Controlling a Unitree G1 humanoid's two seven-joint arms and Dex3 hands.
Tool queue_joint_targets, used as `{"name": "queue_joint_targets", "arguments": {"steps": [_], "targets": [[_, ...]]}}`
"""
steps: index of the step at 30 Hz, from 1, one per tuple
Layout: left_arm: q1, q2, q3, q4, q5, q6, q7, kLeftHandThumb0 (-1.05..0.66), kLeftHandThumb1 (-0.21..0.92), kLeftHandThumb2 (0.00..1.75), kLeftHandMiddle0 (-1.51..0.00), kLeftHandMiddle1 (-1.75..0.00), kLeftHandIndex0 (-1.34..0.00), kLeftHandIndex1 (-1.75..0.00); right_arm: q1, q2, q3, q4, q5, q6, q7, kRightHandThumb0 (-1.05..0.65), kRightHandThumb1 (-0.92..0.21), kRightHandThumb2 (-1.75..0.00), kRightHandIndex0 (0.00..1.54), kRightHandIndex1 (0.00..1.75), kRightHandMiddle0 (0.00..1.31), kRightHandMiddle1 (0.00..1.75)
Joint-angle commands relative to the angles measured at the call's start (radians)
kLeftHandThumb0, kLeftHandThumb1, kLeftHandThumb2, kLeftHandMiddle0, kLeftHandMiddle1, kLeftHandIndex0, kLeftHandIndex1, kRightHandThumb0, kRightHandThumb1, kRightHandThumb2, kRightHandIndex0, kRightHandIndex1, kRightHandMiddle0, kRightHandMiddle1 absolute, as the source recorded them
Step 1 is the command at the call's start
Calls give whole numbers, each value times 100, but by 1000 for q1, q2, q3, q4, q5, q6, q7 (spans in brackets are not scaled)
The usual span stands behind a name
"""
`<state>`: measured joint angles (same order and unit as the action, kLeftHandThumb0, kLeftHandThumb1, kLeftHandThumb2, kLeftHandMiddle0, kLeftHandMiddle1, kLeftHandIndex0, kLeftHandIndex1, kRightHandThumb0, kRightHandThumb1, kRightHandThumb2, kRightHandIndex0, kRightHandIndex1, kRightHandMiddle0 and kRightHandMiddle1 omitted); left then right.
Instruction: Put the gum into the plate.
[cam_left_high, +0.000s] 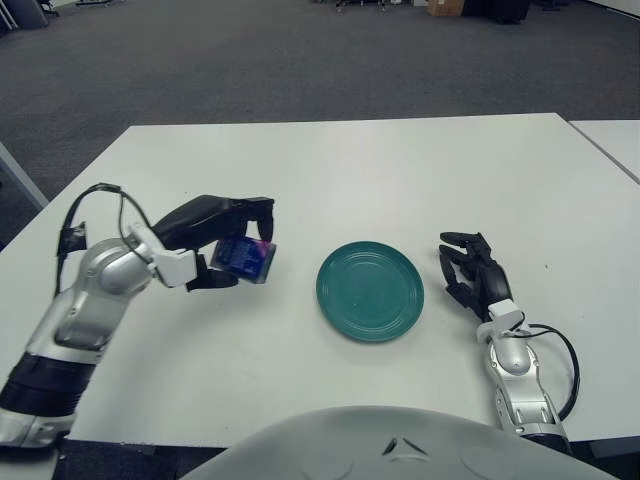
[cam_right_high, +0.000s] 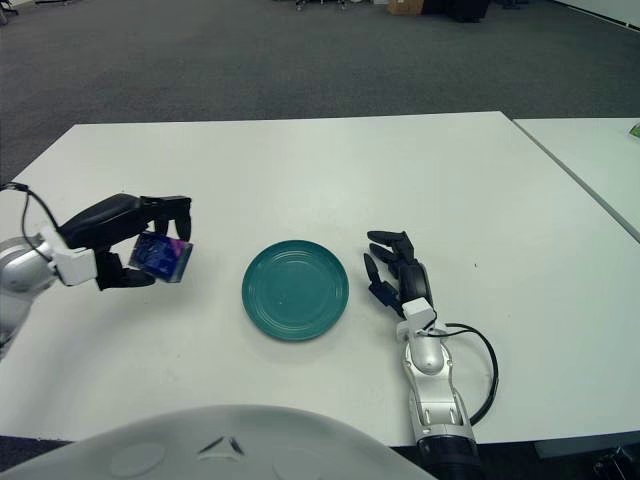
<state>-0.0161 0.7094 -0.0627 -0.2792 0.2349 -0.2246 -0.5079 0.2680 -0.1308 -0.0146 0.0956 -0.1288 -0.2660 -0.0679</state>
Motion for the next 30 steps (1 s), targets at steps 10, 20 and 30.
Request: {"name": "queue_joint_targets", "arguments": {"steps": [10, 20, 30], "targets": [[-163, -177, -191, 0, 124, -12, 21, -42, 49, 110, -118, -175, -48, -175, 59, 9, 33, 69, -32, 100, 4, -55, -92, -61, 50, 38, 16, 104], [-300, -296, -317, 86, 223, 74, -16, -44, 42, 119, -121, -175, -53, -175, 65, 25, 56, 57, -48, 115, -12, -55, -92, -60, 49, 37, 16, 105], [-314, -403, -389, 166, 259, 122, 21, -45, 37, 125, -113, -175, -56, -175, 74, 44, 84, 53, -73, 114, -30, -57, -92, -61, 49, 36, 15, 105]]}}
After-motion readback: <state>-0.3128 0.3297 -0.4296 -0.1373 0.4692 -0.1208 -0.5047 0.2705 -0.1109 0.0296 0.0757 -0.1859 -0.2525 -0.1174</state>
